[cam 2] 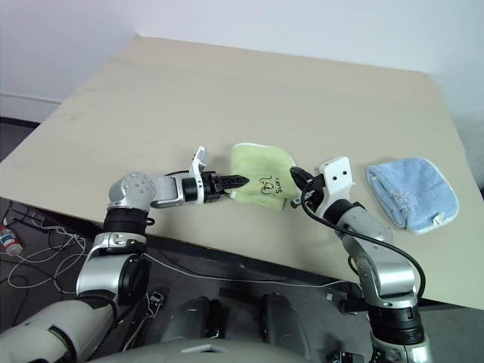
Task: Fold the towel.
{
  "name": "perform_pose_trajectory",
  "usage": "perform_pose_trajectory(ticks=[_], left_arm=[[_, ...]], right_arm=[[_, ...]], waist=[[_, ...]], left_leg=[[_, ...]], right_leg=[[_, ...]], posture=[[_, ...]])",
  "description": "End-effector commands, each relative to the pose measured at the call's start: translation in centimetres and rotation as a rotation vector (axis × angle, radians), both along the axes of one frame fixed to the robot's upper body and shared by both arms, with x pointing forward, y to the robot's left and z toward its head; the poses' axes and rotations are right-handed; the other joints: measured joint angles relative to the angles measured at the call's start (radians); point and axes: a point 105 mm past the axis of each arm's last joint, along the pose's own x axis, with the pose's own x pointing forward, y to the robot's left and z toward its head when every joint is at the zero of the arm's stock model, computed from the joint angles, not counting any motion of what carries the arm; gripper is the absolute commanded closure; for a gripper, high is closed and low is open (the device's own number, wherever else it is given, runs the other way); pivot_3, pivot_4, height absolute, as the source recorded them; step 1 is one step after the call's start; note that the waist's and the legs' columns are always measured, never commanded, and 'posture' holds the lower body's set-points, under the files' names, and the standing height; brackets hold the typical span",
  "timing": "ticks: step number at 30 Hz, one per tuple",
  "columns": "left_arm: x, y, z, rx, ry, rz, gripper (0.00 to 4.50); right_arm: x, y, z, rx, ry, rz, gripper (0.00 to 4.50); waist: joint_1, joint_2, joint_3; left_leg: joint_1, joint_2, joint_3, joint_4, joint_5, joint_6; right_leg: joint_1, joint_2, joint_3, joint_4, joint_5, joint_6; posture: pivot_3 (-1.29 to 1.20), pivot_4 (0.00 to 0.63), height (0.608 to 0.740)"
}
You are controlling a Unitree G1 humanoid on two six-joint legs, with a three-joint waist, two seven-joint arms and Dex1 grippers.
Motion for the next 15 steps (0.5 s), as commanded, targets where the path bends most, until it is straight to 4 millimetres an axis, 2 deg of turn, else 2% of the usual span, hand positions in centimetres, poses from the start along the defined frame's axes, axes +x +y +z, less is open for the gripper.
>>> perform_pose_trajectory(ticks=[1,3,7,9,11,12,13,14,15], left_arm=[[0.2,-0.3,0.6,-0.031,-0.011,0.011,3.8],[0.5,-0.2,1.2,-0.06,-0.027,0.036,4.45],[1.8,0.6,2.9,-0.099,-0.091,0.122,4.48],[3.8,2.3,5.6,-0.149,-0.171,0.238,4.48],[6.6,6.8,9.1,-0.173,-0.304,0.464,4.48],[7.4,9.0,10.2,-0.17,-0.35,0.558,4.48],[8.1,11.5,10.7,-0.118,-0.391,0.662,4.48],[8.5,12.9,10.8,-0.078,-0.411,0.718,4.48],[8.9,15.7,10.7,-0.044,-0.406,0.824,4.48]], right_arm=[[-0.2,0.3,1.7,0.006,-0.068,0.009,4.5],[-0.1,0.3,1.7,0.005,-0.068,0.012,4.5],[-0.1,0.3,1.7,0.003,-0.068,0.012,4.5],[-0.1,0.2,1.8,0.003,-0.069,0.011,4.5],[-0.1,0.2,1.8,0.001,-0.067,0.012,4.5],[-0.1,0.2,1.7,0.0,-0.066,0.013,4.5],[-0.1,0.2,1.7,0.0,-0.066,0.014,4.5],[-0.1,0.2,1.7,0.0,-0.065,0.015,4.5],[-0.1,0.2,1.7,0.0,-0.065,0.016,4.5]], waist=[[0.0,0.0,0.0],[0.0,0.001,0.0],[-0.002,0.0,0.0],[-0.004,0.0,0.0],[-0.005,-0.001,0.001],[-0.009,-0.001,0.001],[-0.013,-0.001,0.001],[-0.017,-0.001,0.001],[-0.02,-0.001,0.001]], left_leg=[[0.0,0.0,0.0,0.0,0.0,0.0],[0.0,0.0,0.0,0.0,0.0,0.0],[0.0,0.0,0.0,0.0,0.0,0.0],[0.0,0.0,0.0,0.0,0.0,0.0],[0.0,0.0,0.0,0.0,0.0,0.0],[0.0,0.001,0.0,0.0,0.0,0.0],[0.0,0.001,0.0,0.0,0.0,0.0],[0.0,0.001,0.001,0.0,0.0,0.0],[0.001,0.001,0.001,0.0,0.0,-0.001]], right_leg=[[0.0,0.0,0.0,0.0,0.0,0.0],[0.0,0.0,0.0,0.0,0.0,0.0],[0.0,0.0,0.0,0.001,0.0,0.0],[0.0,0.0,0.0,0.001,0.0,0.0],[-0.001,0.0,0.0,0.002,0.0,0.0],[-0.002,0.001,0.0,0.003,0.0,0.0],[-0.002,0.001,0.001,0.003,0.0,0.0],[-0.002,0.002,0.001,0.004,0.0,0.0],[-0.002,0.002,0.001,0.004,0.0,0.0]], posture=[[0.0,0.15,0.722],[0.0,0.15,0.722],[0.0,0.15,0.722],[0.0,0.15,0.722],[0.0,0.15,0.722],[0.0,0.15,0.722],[0.0,0.15,0.722],[0.0,0.15,0.722],[0.0,0.15,0.722]])
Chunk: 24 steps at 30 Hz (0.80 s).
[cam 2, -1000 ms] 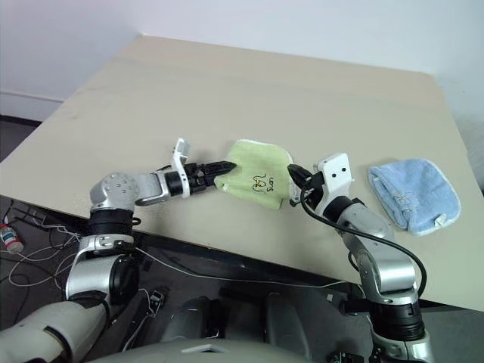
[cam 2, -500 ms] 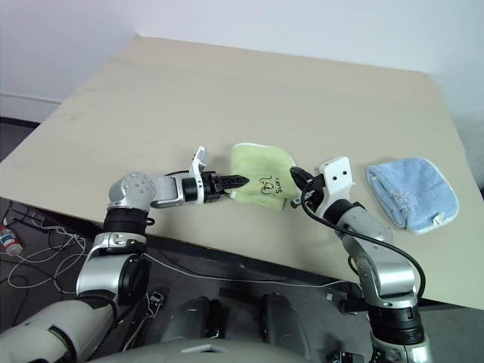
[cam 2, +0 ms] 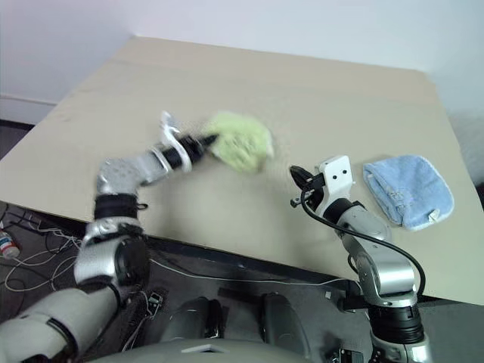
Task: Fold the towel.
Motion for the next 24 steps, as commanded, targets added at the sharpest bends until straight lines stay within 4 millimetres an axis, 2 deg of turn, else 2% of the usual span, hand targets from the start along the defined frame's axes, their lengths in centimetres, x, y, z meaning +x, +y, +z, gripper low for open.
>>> perform_pose_trajectory(ticks=[1,3,5,8,10,12,15,18,23,24], left_arm=[[1.3,8.4,1.0,0.025,-0.032,0.348,4.48],[1.1,13.0,0.3,0.075,-0.004,0.521,4.48],[0.4,16.4,-1.5,0.126,0.062,0.649,4.48],[-1.1,19.2,-4.9,0.121,0.185,0.74,4.48],[-2.1,20.0,-7.4,0.068,0.263,0.761,4.48],[-3.2,20.8,-9.2,0.039,0.312,0.792,3.85],[-4.1,21.5,-9.9,-0.038,0.307,0.822,2.87],[-4.6,21.4,-10.0,-0.05,0.293,0.801,1.89],[-5.5,20.8,-8.9,-0.038,0.229,0.704,0.21],[-5.9,20.6,-8.8,-0.027,0.222,0.68,0.02]], right_arm=[[-0.1,0.2,1.5,0.002,-0.058,0.014,4.5],[-0.1,0.2,1.5,0.001,-0.056,0.018,4.5],[0.0,0.3,1.4,0.002,-0.055,0.023,4.5],[0.0,0.5,1.4,0.003,-0.053,0.032,4.5],[0.1,0.7,1.3,0.003,-0.05,0.039,4.5],[0.1,0.7,1.2,0.002,-0.047,0.045,4.5],[0.1,0.9,1.1,0.001,-0.04,0.056,4.5],[0.2,1.1,1.0,-0.001,-0.032,0.074,4.5],[0.4,1.7,1.0,0.003,-0.025,0.102,4.5],[0.4,1.7,1.0,0.003,-0.025,0.104,4.5]], waist=[[-0.005,0.0,0.0],[-0.006,0.0,0.0],[-0.004,-0.001,0.0],[0.001,-0.002,0.0],[0.01,-0.002,0.0],[0.013,-0.004,0.0],[0.007,-0.004,-0.001],[-0.016,-0.004,-0.001],[-0.032,-0.004,-0.001],[-0.032,-0.004,-0.001]], left_leg=[[0.001,0.0,0.0,0.0,0.0,-0.001],[0.003,0.0,0.001,0.0,0.002,-0.003],[0.004,-0.001,0.002,0.0,0.001,-0.002],[0.003,-0.001,0.002,0.0,0.001,-0.002],[0.003,-0.001,0.003,0.0,0.001,-0.002],[0.002,-0.001,0.003,0.0,0.001,-0.002],[0.005,-0.001,0.004,0.0,0.0,-0.002],[0.01,0.0,0.005,-0.001,-0.001,0.0],[0.013,0.001,0.005,-0.001,0.0,-0.001],[0.013,0.001,0.005,-0.001,0.0,-0.001]], right_leg=[[0.0,0.0,0.0,0.001,0.0,0.0],[0.001,-0.001,0.0,0.003,0.0,0.0],[0.001,-0.001,0.0,0.004,0.0,0.0],[0.001,-0.002,-0.001,0.004,0.0,0.0],[0.001,-0.002,-0.001,0.003,0.0,0.0],[0.001,-0.002,-0.001,0.003,0.0,0.0],[0.001,-0.002,0.0,0.004,0.0,0.0],[0.005,-0.002,0.001,0.006,-0.001,-0.001],[0.006,-0.001,0.002,0.008,-0.001,-0.001],[0.006,-0.001,0.002,0.008,-0.001,-0.001]], posture=[[0.0,0.15,0.722],[0.0,0.15,0.722],[0.0,0.15,0.722],[0.0,0.15,0.722],[0.0,0.15,0.722],[0.0,0.15,0.722],[0.0,0.15,0.722],[0.0,0.15,0.722],[0.0,0.15,0.722],[0.0,0.15,0.722]])
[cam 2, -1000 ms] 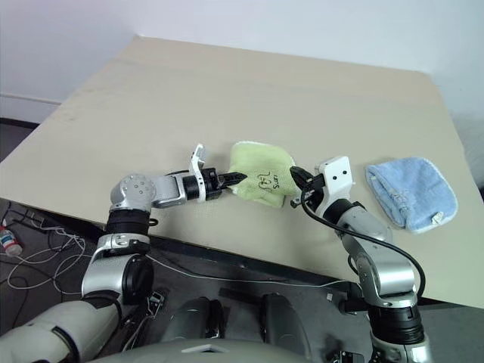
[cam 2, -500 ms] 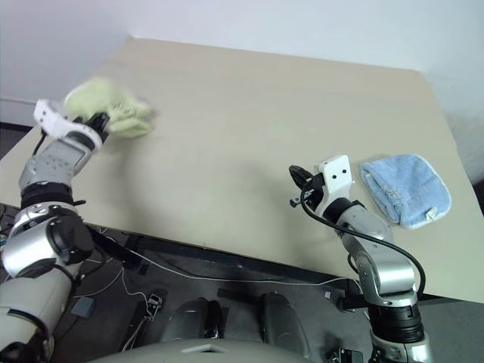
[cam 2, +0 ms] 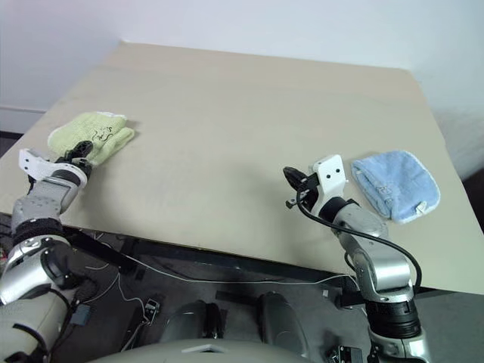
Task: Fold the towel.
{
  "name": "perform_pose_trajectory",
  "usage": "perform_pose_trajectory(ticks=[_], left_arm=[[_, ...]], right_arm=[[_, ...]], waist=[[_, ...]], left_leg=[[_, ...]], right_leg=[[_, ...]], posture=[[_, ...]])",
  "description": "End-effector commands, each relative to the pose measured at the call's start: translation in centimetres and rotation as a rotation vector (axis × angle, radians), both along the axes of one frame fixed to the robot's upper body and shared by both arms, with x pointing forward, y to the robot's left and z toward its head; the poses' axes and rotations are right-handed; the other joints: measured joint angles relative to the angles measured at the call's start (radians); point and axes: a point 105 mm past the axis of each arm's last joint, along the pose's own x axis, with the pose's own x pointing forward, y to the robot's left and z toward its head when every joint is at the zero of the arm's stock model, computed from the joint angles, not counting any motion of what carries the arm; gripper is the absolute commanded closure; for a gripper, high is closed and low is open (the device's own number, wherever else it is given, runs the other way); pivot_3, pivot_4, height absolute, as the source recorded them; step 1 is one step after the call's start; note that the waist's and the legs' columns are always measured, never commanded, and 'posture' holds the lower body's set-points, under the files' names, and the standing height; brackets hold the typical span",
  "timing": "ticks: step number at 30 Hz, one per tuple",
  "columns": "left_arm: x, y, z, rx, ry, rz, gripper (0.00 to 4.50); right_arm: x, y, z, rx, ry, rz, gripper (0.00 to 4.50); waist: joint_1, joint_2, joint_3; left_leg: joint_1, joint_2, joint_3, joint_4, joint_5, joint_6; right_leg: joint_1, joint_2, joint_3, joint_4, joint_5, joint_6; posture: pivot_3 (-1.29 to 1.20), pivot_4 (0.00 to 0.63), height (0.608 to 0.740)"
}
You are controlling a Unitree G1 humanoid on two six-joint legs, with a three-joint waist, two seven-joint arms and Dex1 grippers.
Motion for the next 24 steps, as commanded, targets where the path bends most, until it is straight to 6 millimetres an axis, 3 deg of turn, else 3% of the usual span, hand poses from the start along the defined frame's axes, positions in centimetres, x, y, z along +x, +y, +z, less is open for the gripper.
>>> perform_pose_trajectory(ticks=[1,4,10,15,17,19,24], left_arm=[[-1.6,-0.7,-0.8,0.022,0.033,-0.096,0.02],[-3.6,-2.9,-1.4,0.105,0.066,-0.252,0.02],[-6.3,-9.5,-0.1,0.345,-0.009,-0.601,0.02],[-4.2,-13.3,2.1,0.836,-0.153,-0.634,0.02],[-3.3,-15.0,1.3,1.021,-0.163,-0.697,0.02],[-2.4,-16.5,0.9,1.039,-0.195,-0.733,0.02],[-1.7,-17.5,0.3,1.045,-0.223,-0.789,0.02]], right_arm=[[0.2,0.5,1.0,0.008,-0.038,0.026,4.5],[0.4,0.4,1.2,0.023,-0.042,0.02,4.5],[1.6,-0.2,1.8,0.077,-0.061,-0.041,4.5],[3.6,-2.4,1.4,0.077,-0.071,-0.203,4.5],[4.0,-3.6,1.2,0.075,-0.08,-0.274,4.5],[3.9,-4.4,0.9,0.078,-0.078,-0.323,4.5],[3.0,-4.5,0.3,0.089,-0.073,-0.35,4.5]], waist=[[-0.002,0.0,0.0],[-0.007,0.0,0.0],[0.008,0.0,0.0],[0.022,0.0,-0.001],[0.022,0.0,-0.001],[0.023,0.001,-0.001],[0.015,0.001,-0.001]], left_leg=[[0.0,0.0,0.0,0.0,0.0,0.0],[0.0,0.0,0.0,0.0,0.0,0.0],[0.0,-0.001,-0.001,0.0,-0.002,-0.004],[-0.001,-0.004,-0.001,-0.003,-0.002,-0.004],[0.0,-0.007,-0.001,-0.008,-0.002,-0.004],[0.0,-0.008,0.0,-0.012,-0.001,-0.005],[0.0,-0.007,0.0,-0.013,0.001,-0.002]], right_leg=[[0.0,0.0,0.0,0.0,0.0,0.0],[0.0,-0.001,0.001,0.0,0.0,0.0],[0.001,-0.003,0.0,-0.001,0.0,-0.001],[0.0,-0.007,0.0,-0.003,-0.003,-0.007],[-0.001,-0.01,0.0,-0.004,-0.003,-0.008],[-0.002,-0.013,-0.001,-0.004,-0.004,-0.009],[-0.002,-0.012,-0.002,-0.004,-0.004,-0.008]], posture=[[0.0,0.15,0.722],[0.0,0.15,0.722],[0.0,0.15,0.722],[0.0,0.15,0.722],[0.0,0.15,0.722],[0.0,0.15,0.722],[0.0,0.15,0.722]])
